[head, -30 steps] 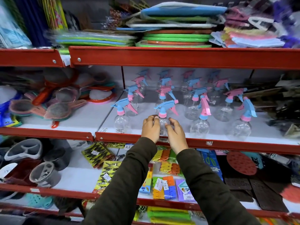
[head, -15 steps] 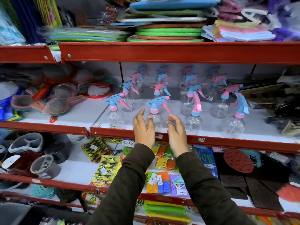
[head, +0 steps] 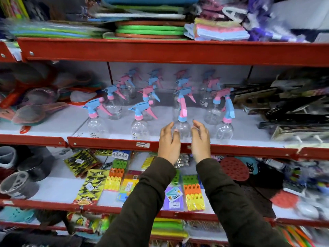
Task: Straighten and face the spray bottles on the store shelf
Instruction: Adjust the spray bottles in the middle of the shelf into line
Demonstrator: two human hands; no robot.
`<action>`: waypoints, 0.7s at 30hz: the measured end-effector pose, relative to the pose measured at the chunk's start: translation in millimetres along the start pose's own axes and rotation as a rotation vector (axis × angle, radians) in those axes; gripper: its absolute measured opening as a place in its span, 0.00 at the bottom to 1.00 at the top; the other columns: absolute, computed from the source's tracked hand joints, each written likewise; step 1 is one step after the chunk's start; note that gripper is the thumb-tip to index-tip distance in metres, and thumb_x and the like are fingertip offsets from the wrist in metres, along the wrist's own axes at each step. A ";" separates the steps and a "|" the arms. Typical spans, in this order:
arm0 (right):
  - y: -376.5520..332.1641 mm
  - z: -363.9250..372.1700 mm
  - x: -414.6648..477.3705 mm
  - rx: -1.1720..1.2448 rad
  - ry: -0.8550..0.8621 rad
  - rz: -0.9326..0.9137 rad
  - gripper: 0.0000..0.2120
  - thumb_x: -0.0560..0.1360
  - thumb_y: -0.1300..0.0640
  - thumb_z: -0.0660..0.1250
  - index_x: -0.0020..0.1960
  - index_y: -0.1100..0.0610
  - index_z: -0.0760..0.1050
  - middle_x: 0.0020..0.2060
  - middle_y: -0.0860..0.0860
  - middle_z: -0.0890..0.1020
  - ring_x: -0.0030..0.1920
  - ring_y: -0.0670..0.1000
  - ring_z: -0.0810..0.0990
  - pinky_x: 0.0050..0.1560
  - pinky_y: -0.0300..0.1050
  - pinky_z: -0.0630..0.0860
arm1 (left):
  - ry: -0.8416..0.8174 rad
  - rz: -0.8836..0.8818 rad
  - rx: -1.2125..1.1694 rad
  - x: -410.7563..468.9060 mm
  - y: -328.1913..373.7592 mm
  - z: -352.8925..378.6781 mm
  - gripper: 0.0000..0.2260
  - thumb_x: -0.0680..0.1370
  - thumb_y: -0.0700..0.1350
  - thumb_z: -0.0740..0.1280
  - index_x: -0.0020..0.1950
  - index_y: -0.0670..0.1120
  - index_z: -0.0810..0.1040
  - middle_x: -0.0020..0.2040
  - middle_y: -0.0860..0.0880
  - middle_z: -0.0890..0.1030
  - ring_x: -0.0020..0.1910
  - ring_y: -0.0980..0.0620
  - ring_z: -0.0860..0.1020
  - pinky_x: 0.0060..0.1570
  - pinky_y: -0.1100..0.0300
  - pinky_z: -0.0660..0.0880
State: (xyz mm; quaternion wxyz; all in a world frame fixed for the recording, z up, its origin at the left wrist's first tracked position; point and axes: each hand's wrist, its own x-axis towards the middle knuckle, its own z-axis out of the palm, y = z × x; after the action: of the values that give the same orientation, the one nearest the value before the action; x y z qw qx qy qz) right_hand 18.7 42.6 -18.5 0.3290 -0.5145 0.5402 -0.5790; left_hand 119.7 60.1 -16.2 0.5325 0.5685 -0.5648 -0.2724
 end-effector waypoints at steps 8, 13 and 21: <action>2.7 1.5 12.3 -0.158 -0.170 -0.022 0.20 0.82 0.54 0.56 0.72 0.56 0.70 0.70 0.56 0.74 0.70 0.54 0.72 0.71 0.43 0.65 | -0.051 -0.138 -0.032 15.2 0.3 13.5 0.21 0.82 0.47 0.53 0.74 0.44 0.65 0.73 0.43 0.67 0.72 0.46 0.67 0.69 0.61 0.59; 8.9 -5.7 -0.2 -0.153 -0.126 -0.030 0.20 0.81 0.56 0.57 0.72 0.53 0.71 0.66 0.56 0.72 0.63 0.51 0.74 0.65 0.40 0.66 | -0.099 -0.152 -0.058 21.8 3.2 12.6 0.20 0.82 0.45 0.52 0.74 0.44 0.65 0.75 0.43 0.67 0.74 0.46 0.65 0.75 0.56 0.59; 7.7 -13.8 -1.0 -0.121 -0.097 -0.023 0.15 0.81 0.57 0.58 0.66 0.53 0.75 0.61 0.53 0.73 0.57 0.48 0.75 0.61 0.39 0.66 | -0.117 -0.154 -0.058 28.4 5.7 9.6 0.20 0.82 0.45 0.53 0.74 0.43 0.65 0.75 0.43 0.66 0.74 0.47 0.64 0.75 0.57 0.57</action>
State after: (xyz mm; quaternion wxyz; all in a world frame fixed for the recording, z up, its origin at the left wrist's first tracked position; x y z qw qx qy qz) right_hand 4.5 45.9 -24.6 0.3165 -0.5672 0.5516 -0.5233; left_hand 114.9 32.0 -5.4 0.4922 0.5777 -0.5415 -0.3615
